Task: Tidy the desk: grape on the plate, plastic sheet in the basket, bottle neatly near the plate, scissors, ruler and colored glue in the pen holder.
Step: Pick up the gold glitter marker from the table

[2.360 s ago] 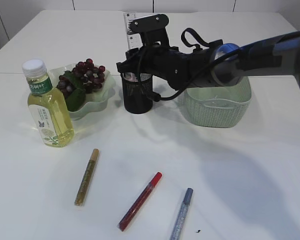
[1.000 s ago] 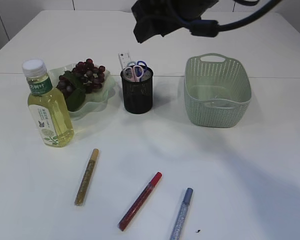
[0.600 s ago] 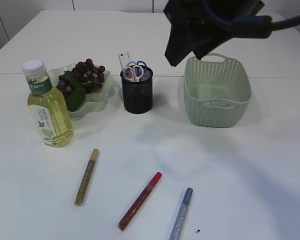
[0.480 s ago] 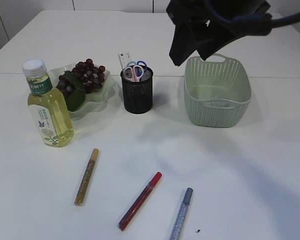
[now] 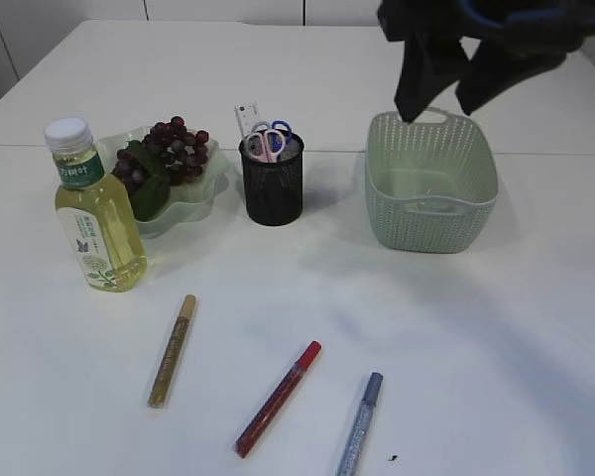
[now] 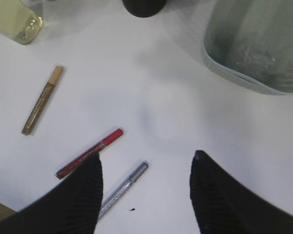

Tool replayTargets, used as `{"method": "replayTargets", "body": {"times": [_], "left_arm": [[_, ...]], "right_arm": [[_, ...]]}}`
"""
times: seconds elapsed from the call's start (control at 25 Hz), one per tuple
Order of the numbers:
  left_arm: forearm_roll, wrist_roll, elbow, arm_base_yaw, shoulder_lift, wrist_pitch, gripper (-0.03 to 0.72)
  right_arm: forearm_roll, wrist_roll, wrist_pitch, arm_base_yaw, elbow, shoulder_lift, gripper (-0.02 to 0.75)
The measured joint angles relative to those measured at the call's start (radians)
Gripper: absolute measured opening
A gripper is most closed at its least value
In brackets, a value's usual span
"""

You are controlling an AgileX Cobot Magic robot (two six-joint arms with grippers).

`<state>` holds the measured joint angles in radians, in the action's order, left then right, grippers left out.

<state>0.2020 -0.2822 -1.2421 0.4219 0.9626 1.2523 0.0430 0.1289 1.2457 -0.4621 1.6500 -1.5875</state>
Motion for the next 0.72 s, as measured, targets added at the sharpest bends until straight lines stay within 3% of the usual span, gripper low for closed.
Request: {"method": "replayTargets", "body": {"times": [0.28,0.56,0.72], "left_arm": [[-0.076,0.004,0.000,0.045,0.080,-0.009,0.253],[-0.132,-0.019,0.000,0.145,0.238,-0.014,0.255],[-0.157,-0.043,-0.022,0.159,0.374,-0.018,0.255]], "right_arm": [[-0.013,0.011,0.000,0.067,-0.242,0.120,0.449],[-0.021,0.009,0.000,0.071,-0.484,0.249,0.449],[-0.012,-0.008,0.000,0.071,-0.546,0.271,0.449]]}}
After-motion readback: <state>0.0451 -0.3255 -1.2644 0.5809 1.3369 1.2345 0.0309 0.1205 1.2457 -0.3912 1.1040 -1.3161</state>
